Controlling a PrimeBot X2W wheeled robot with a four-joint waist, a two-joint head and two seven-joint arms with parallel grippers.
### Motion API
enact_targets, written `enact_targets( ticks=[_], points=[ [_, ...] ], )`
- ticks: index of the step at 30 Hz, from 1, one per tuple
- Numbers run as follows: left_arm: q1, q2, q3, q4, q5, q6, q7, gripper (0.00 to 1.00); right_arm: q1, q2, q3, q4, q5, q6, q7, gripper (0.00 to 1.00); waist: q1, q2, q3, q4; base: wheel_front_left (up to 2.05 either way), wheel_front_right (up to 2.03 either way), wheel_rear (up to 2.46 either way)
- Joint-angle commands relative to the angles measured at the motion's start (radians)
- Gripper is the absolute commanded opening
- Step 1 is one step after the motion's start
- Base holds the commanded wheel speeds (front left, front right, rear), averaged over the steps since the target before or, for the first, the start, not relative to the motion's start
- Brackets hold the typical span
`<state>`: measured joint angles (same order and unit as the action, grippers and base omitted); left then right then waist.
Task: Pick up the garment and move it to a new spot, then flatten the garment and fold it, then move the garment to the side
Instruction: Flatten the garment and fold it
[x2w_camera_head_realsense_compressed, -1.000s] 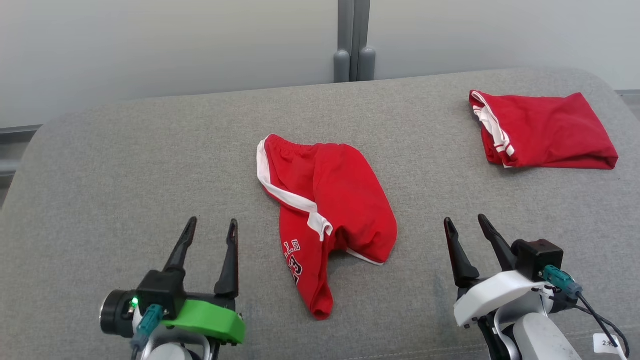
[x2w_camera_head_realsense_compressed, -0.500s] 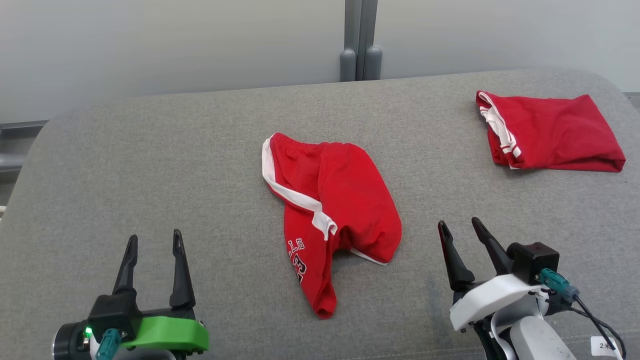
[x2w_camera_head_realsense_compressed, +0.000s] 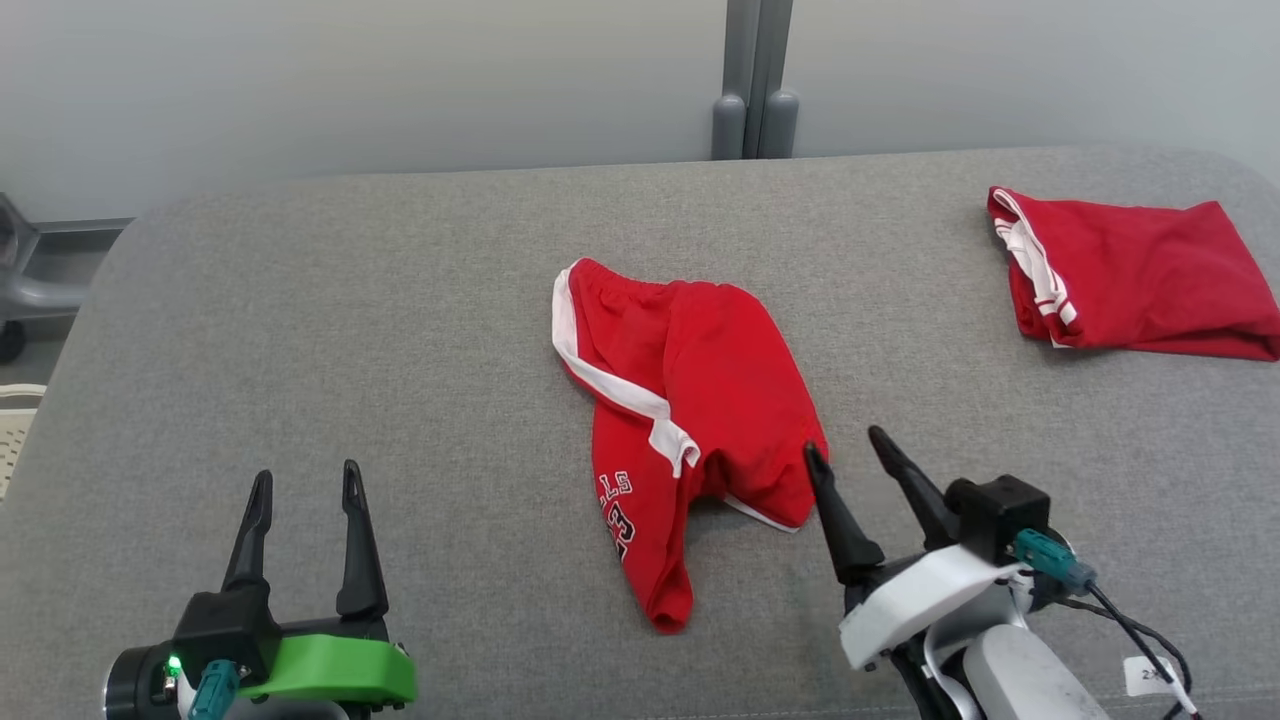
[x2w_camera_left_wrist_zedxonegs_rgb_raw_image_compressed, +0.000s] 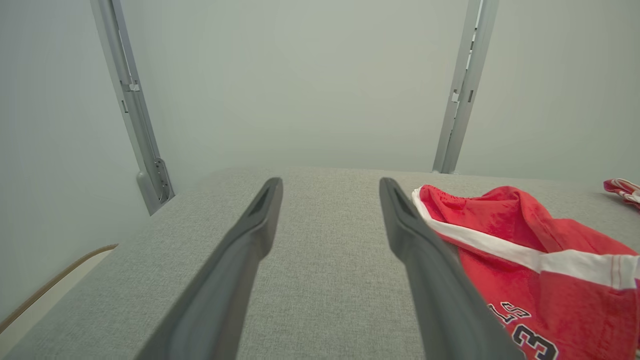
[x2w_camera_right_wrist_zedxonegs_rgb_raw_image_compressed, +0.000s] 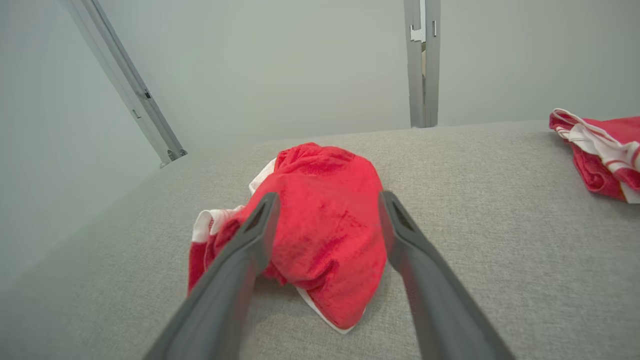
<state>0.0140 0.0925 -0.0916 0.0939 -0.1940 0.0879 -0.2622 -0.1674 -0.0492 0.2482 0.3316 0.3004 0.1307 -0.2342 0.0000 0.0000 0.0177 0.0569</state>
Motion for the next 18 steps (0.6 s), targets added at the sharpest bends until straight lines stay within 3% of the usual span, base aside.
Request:
enact_targets(
  ticks=[1,8,18],
  points=[
    [-0.004,-0.002,0.006,0.000,0.006,-0.007,-0.003,1.00,-0.013,-0.003,0.018,-0.004,0.007,0.000,0.004,1.00,0.0000,0.0000,-0.001,0.009,0.00,0.00,0.00],
    [-0.011,-0.017,0.014,0.013,0.021,-0.025,-0.003,1.00,-0.094,-0.003,0.169,0.028,0.016,0.000,0.036,1.00,0.0000,0.0000,-0.002,0.037,0.00,0.00,0.00],
    [-0.020,-0.031,0.020,0.026,0.028,-0.043,-0.003,1.00,-0.194,-0.003,0.238,0.192,0.059,0.000,0.058,1.00,0.0000,0.0000,0.004,0.100,0.00,0.00,0.00]
  ],
)
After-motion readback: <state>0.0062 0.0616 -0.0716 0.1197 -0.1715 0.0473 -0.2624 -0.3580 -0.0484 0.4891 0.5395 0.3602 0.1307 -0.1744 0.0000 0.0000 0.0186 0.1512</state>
